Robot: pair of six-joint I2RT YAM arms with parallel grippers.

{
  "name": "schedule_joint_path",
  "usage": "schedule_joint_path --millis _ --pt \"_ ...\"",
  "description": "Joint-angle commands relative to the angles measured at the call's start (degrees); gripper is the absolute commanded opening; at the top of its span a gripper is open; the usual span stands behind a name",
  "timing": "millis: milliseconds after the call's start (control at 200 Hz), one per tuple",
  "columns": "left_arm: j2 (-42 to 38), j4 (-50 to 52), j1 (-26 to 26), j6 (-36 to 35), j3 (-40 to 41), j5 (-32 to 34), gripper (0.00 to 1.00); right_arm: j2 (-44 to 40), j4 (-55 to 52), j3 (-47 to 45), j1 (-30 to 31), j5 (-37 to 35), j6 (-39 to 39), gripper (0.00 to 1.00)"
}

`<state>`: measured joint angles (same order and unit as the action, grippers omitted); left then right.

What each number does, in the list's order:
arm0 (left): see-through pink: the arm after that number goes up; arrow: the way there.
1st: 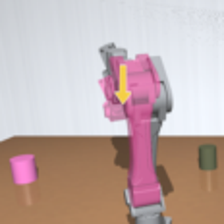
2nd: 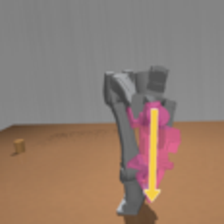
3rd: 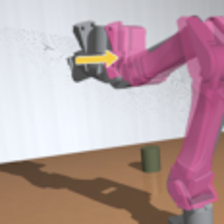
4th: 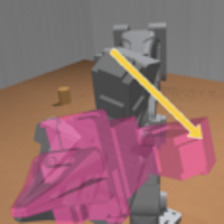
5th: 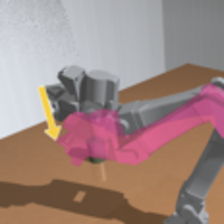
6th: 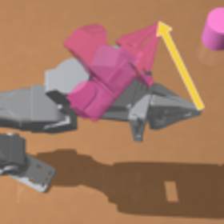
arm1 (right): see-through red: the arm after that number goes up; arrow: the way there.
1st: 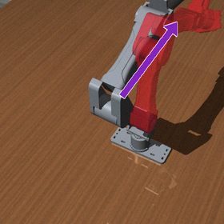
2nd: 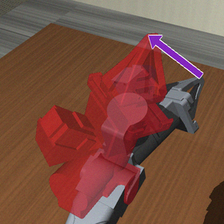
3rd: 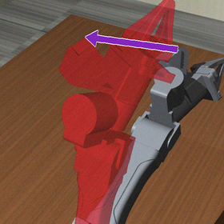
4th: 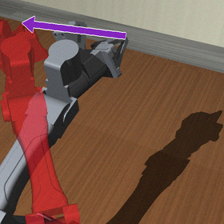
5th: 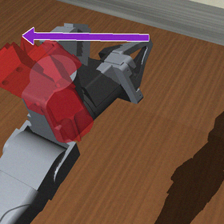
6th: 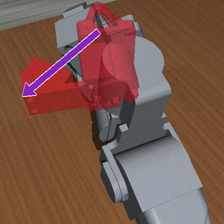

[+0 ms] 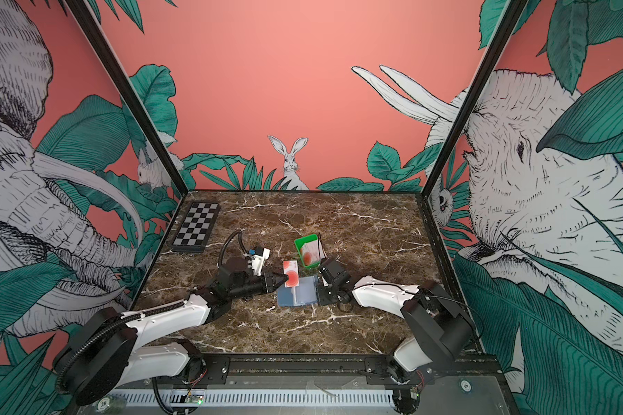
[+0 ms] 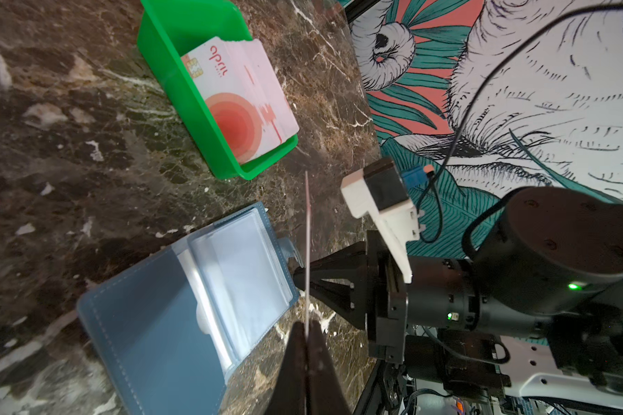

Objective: Insert credit cards into a card holder
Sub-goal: Rotate the storage box at the center of the table.

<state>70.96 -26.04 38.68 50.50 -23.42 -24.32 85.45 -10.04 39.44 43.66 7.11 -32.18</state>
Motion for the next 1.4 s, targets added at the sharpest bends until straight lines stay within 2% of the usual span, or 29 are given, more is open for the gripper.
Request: schedule_joint_path --millis 0,215,360,505,625,640,690,875,1391 --pt "0.5 -2.0 -0.3 1.4 1.3 0.7 0.0 -1.4 0.7 -0.4 0.5 -2.1 -1.7 0.04" --pt "2.7 -2.5 -0.3 2.9 1.5 1.2 0.0 -5.6 -0.1 -0.8 0.6 -2.4 -3.1 0.05" --pt "5.5 -8.5 -0.2 6.0 2.7 0.6 0.0 -6.6 2.0 -1.3 0.9 -0.2 -4.1 0.05" --pt "7.8 -11.2 1.1 6.8 2.5 0.9 0.0 -5.9 4.2 -1.5 1.1 0.9 -4.8 0.05" --pt "9.0 -11.3 1.1 6.6 2.2 2.0 0.0 -5.9 4.8 -1.6 1.2 0.0 -6.1 0.05" --pt "9.1 -11.4 2.6 6.6 2.2 2.1 0.0 -5.9 4.9 -1.8 1.2 -0.3 -6.2 0.05" --pt "9.6 -11.5 2.8 6.6 2.1 2.2 0.0 -5.8 5.2 -2.0 1.2 -0.8 -6.8 0.05" --pt "10.2 -10.8 3.2 7.1 1.8 3.1 0.0 -4.9 8.7 -3.1 1.5 0.6 -8.9 0.06" --pt "10.9 -11.0 4.0 8.8 1.5 5.3 0.0 -1.5 11.1 -2.8 2.4 2.0 -8.4 0.06"
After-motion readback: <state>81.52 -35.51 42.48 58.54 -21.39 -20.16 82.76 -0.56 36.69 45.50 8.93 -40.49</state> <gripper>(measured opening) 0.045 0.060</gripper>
